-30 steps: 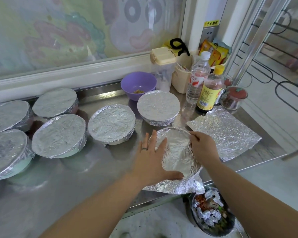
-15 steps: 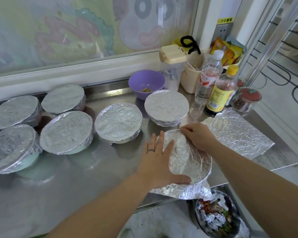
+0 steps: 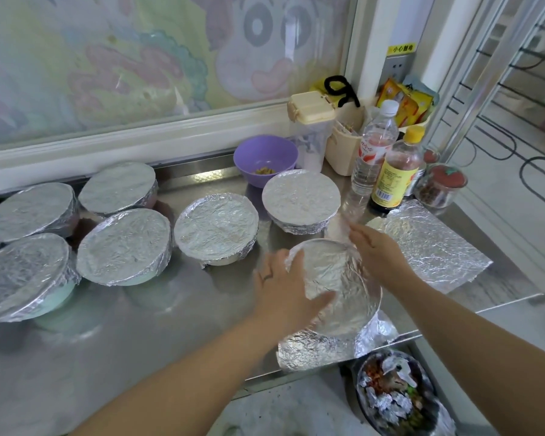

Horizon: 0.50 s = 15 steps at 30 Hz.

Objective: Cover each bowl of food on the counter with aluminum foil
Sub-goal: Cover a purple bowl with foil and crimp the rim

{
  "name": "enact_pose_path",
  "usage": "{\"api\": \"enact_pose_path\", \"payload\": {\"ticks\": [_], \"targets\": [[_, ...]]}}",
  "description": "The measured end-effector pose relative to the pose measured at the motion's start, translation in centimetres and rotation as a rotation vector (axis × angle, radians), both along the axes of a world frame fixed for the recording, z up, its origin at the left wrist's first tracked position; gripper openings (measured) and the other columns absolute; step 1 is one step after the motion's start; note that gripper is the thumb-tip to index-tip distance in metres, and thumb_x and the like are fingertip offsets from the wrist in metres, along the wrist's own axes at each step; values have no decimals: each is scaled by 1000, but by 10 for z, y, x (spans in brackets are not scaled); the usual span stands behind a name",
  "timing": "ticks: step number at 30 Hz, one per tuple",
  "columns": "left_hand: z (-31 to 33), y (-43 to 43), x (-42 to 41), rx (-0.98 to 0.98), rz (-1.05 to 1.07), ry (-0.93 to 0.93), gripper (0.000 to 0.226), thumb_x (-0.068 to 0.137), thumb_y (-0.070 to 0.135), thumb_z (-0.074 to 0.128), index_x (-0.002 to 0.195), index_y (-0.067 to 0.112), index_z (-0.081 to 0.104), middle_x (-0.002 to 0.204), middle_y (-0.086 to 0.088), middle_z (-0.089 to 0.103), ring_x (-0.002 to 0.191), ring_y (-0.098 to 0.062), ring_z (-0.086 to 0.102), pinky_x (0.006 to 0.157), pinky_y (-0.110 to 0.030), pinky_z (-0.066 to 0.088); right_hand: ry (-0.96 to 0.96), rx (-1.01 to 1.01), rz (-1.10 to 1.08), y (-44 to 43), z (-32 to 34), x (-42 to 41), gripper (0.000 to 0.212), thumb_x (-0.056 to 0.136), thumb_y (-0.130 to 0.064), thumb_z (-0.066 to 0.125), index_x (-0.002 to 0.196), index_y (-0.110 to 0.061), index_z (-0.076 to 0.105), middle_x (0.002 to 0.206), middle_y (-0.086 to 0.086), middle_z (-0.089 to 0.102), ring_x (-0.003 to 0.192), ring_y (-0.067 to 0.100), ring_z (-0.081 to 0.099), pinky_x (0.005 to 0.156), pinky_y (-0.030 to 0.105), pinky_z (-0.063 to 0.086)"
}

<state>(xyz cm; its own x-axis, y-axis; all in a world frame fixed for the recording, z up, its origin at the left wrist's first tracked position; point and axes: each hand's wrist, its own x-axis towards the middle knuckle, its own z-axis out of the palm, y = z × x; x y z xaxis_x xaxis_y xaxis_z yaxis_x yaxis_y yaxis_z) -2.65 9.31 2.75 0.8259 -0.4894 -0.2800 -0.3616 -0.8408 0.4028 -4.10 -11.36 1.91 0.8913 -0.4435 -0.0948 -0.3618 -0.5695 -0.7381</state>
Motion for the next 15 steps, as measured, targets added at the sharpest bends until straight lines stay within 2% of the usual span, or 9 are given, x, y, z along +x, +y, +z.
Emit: {"api": "enact_pose_path", "payload": {"ticks": [2, 5, 6, 8, 10, 13, 15], "targets": [[-2, 0, 17, -180, 59, -91, 75, 95, 55, 51, 155, 24, 20, 157, -4, 18, 149, -28, 16, 122, -47, 17, 8, 11, -35, 10, -7, -14, 39, 108, -27, 43, 143, -15, 57, 139, 7, 62, 125, 28, 58, 103, 36, 42], [-10, -1, 35, -343, 85, 24, 55, 103, 29, 46, 154, 17, 29, 154, -4, 37, 141, -21, 37, 115, -36, 31, 13, 27, -69, 20, -21, -21, 39, 108, -25, 43, 142, -15, 57, 135, 6, 65, 120, 27, 60, 96, 31, 44], [-14, -1, 36, -340, 104, 51, 51, 104, 27, 43, 153, 17, 32, 151, -5, 44, 136, -20, 43, 111, -33, 34, -2, 40, -95, 20, -25, -20, 37, 107, -22, 44, 139, -15, 60, 127, 7, 69, 112, 25, 63, 88, 28, 45], [-24, 2, 35, -385, 164, 75, 43, 106, 24, 38, 148, 19, 41, 138, -4, 56, 123, -18, 52, 99, -28, 38, -28, 102, -145, 17, -29, -19, 31, 105, -18, 47, 127, -12, 68, 92, 7, 73, 80, 21, 63, 67, 29, 43], [-31, 2, 33, -521, 253, 140, 35, 106, 21, 37, 137, 20, 54, 124, -2, 63, 112, -18, 57, 91, -27, 41, -41, 182, -179, 15, -32, -17, 26, 104, -16, 50, 113, -13, 74, 64, 4, 61, 59, 18, 48, 55, 29, 34], [-39, -2, 34, -635, 389, 240, 32, 106, 20, 38, 128, 17, 62, 114, -4, 67, 107, -23, 60, 94, -36, 45, -39, 241, -214, 13, -35, -17, 24, 104, -17, 53, 113, -24, 74, 56, -3, 52, 53, 13, 41, 43, 20, 29], [-42, -4, 33, -668, 445, 268, 31, 105, 20, 40, 125, 16, 64, 111, -3, 68, 104, -21, 61, 95, -37, 46, -35, 228, -213, 12, -35, -16, 25, 103, -17, 53, 118, -22, 74, 58, -2, 55, 54, 14, 43, 40, 17, 28]]}}
